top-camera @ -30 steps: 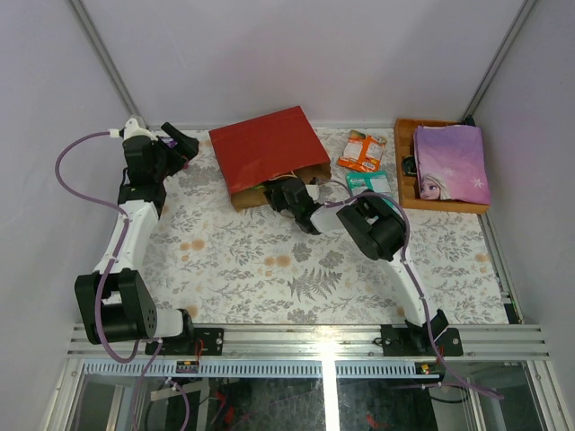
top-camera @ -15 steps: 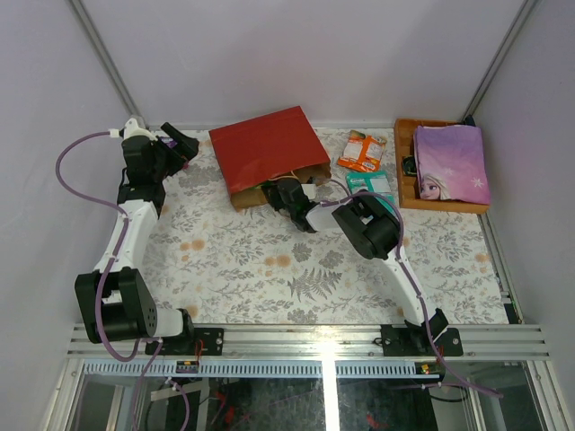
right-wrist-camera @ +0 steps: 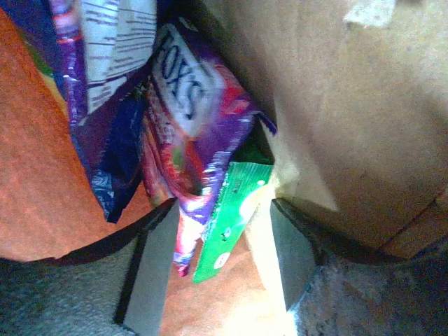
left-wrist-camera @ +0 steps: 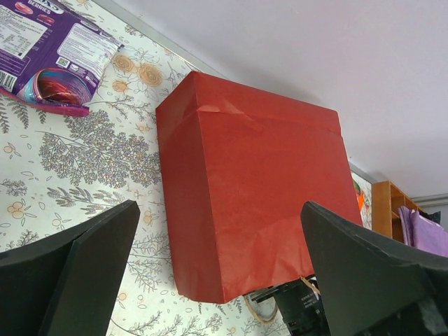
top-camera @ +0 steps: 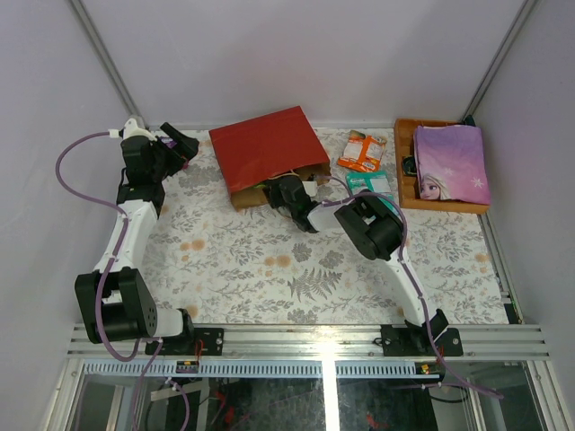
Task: Take the snacks out of the paper bag
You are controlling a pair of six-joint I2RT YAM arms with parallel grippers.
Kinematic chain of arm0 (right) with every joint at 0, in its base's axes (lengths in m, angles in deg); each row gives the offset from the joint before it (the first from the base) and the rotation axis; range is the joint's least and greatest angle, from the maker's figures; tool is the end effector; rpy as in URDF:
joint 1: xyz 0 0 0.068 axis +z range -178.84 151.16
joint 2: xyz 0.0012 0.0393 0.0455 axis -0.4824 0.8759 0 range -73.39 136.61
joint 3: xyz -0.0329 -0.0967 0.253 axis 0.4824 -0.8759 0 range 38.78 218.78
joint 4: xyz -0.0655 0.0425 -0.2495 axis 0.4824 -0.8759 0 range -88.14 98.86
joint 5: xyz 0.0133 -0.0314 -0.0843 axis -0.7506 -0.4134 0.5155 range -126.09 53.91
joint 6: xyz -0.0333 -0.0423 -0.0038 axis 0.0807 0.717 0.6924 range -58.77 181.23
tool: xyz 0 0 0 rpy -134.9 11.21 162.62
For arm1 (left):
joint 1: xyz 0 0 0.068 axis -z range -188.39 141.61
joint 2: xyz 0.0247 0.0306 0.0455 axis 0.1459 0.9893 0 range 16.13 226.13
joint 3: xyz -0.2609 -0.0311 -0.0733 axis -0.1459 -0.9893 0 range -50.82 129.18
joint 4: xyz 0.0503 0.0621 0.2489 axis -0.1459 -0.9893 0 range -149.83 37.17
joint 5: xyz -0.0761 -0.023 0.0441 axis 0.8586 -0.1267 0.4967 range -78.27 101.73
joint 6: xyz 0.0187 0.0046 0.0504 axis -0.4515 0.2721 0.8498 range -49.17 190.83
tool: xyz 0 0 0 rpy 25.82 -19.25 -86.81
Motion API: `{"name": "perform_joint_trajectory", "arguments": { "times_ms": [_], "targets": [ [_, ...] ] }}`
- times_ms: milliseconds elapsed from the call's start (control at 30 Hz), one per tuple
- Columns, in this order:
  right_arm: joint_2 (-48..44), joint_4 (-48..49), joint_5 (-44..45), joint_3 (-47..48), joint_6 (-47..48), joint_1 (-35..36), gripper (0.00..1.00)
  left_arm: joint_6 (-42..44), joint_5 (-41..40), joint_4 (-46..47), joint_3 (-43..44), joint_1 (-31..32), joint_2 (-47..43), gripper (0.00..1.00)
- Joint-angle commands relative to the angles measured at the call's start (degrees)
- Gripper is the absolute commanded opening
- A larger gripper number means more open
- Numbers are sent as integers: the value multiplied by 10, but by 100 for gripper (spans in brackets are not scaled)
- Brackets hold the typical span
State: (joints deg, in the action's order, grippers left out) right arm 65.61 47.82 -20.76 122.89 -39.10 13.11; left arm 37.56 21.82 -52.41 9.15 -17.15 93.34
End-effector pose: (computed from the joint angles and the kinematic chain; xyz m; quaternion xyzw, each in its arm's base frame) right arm 0.3882 0.3362 0.0910 0.4560 0.6515 0.5304 0.2938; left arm 0.3150 0.0422 0.3241 -0.2380 0.7654 -0.1950 0.5653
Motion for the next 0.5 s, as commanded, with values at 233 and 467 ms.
{"name": "perform_joint_trajectory", "arguments": {
  "times_ms": [233,467],
  "targets": [
    [2,-70,17,-1,-7,-5,67,-1,6,34,-2,-4,0,100],
    [15,-93,15,25,-15,-6,48,-1,5,36,-4,-4,3,100]
  ]
}}
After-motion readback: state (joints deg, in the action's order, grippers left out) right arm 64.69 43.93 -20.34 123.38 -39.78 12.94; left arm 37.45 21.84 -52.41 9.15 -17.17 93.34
